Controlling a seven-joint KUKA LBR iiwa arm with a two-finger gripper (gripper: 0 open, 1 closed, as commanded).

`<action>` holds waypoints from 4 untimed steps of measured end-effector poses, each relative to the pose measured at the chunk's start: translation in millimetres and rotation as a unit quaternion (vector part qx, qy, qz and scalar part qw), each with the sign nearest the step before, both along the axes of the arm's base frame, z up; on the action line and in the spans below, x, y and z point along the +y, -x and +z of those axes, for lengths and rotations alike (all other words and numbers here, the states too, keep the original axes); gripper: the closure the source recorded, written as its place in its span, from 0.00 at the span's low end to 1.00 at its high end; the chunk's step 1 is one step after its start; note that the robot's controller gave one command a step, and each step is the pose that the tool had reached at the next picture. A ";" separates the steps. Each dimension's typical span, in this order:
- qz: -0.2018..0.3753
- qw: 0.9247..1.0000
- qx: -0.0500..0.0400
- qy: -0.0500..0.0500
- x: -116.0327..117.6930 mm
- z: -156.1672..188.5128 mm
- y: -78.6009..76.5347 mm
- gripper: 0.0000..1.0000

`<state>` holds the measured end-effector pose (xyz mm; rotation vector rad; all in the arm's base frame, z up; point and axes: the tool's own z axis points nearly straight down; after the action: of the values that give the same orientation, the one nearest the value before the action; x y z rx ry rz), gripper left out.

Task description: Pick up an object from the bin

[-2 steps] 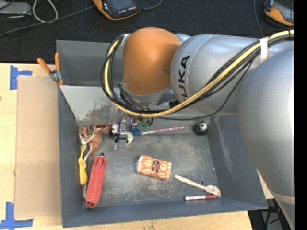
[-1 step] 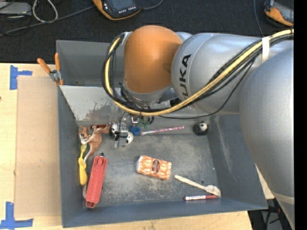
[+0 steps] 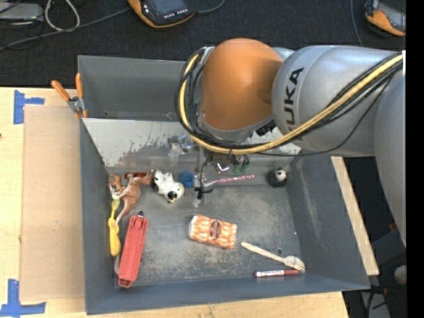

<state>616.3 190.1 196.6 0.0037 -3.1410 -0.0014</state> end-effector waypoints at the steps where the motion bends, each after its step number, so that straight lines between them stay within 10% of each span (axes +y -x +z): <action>1: 0.122 0.993 0.005 0.000 -78.7 -49.9 10.9 0.00; 3: -0.039 0.999 -0.001 -0.001 -72.2 31.3 27.5 0.00; 4: -0.011 1.000 -0.001 -0.001 -117.5 -11.0 39.7 0.00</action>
Offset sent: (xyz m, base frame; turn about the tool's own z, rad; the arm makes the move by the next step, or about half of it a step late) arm -0.0104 -0.0646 0.0432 0.1249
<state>576.7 72.6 185.6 -0.0303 -3.1430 -0.0044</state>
